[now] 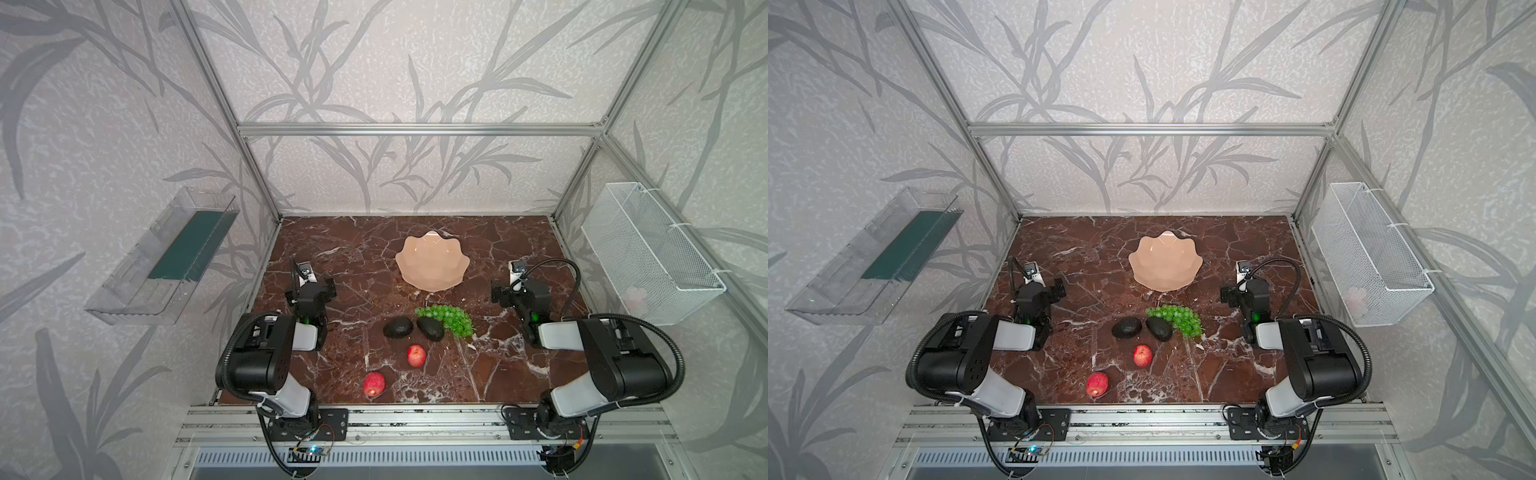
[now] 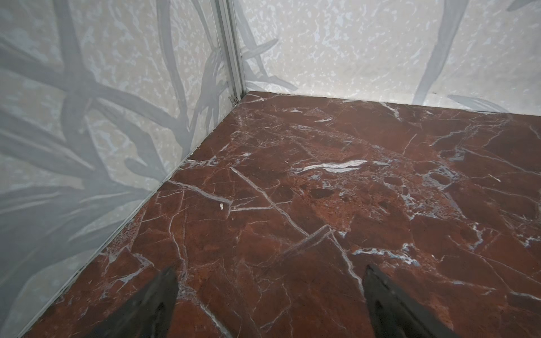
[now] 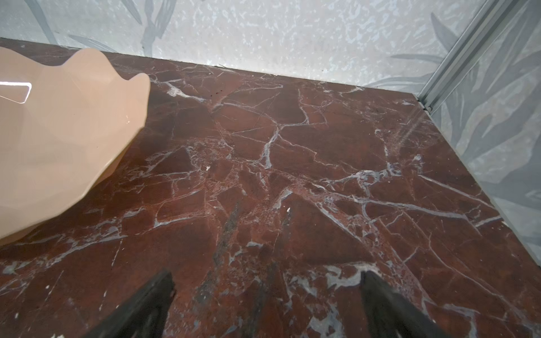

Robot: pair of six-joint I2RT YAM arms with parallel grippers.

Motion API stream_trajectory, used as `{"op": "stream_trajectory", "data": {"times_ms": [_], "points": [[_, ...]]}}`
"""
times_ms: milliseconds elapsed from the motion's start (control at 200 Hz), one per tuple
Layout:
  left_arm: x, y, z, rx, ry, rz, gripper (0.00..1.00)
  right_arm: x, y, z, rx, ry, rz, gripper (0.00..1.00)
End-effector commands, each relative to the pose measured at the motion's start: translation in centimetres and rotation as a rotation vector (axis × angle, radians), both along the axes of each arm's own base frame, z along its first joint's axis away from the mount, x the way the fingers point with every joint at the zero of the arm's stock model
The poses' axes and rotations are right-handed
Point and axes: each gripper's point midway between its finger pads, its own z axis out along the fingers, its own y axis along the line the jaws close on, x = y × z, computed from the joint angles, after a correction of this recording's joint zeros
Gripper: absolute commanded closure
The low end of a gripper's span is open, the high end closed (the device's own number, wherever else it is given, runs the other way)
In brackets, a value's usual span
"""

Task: Arrange fruit in a fruit bowl
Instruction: Pick up the fruit from the bottom-center of the table.

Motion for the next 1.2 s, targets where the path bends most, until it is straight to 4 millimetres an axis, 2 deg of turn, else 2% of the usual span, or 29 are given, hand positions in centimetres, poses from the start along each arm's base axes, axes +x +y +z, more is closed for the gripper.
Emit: {"op": "stream_trajectory", "data": {"times_ms": [0,975,1060,1100,1140,1170,1195], "points": [[0.4,-0.2,0.7,0.001,-0.020,-0.006,0.01,0.5,-0.1,0.9,0.007,-0.025,-0.013,0.01],[0.4,-0.1,0.5,-0.011,-0.013,-0.009,0.01,0.6,-0.1,0.9,0.010,-0.025,-0.014,0.01],[0.1,0.5,1.4,-0.008,-0.024,0.028,0.02,0.6,-0.1,1.1,0.009,-0.033,-0.015,0.01],[0.0,0.9,2.1,-0.008,-0.011,0.054,0.02,0.8,0.1,2.1,0.006,-0.069,-0.009,0.01],[-0.1,1.3,3.0,-0.004,0.021,0.086,0.03,1.0,-0.1,3.2,-0.008,-0.045,-0.028,0.01],[-0.2,1.7,3.8,-0.009,0.062,0.117,0.03,0.8,-0.5,3.2,-0.022,0.027,-0.058,0.01],[-0.3,2.1,4.5,-0.027,0.091,0.152,0.03,1.0,-0.6,4.7,-0.013,0.043,-0.074,0.01]]}}
